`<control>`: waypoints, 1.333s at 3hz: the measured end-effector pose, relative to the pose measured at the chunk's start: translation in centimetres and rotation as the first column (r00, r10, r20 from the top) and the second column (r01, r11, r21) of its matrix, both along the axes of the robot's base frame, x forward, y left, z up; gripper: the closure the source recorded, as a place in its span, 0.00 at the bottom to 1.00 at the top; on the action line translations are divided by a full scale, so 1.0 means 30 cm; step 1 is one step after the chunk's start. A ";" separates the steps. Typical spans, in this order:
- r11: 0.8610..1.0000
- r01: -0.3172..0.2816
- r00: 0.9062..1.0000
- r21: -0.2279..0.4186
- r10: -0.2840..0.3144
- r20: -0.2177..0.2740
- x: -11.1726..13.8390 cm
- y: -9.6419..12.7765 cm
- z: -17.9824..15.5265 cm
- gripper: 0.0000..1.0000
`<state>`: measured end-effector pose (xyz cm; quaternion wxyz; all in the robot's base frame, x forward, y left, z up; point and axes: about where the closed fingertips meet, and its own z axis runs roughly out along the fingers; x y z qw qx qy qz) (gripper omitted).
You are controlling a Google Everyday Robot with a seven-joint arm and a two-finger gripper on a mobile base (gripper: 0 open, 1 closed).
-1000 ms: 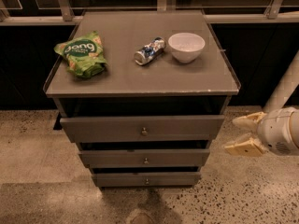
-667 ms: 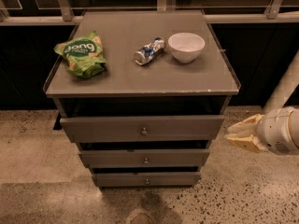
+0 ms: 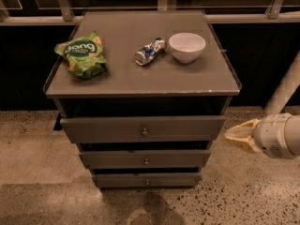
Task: Open top drawer
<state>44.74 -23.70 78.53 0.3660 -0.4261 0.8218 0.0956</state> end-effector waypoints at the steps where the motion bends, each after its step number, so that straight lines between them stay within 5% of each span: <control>1: 0.996 0.046 0.996 0.070 -0.051 0.068 0.080 0.012 -0.093 1.00; 3: 0.986 0.104 0.970 0.134 -0.130 0.207 0.312 0.019 -0.184 1.00; 4: 0.986 0.104 0.970 0.134 -0.130 0.207 0.312 0.019 -0.184 1.00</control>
Offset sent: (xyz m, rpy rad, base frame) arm 0.0978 0.0042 -0.0686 0.1570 -0.2456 -0.1418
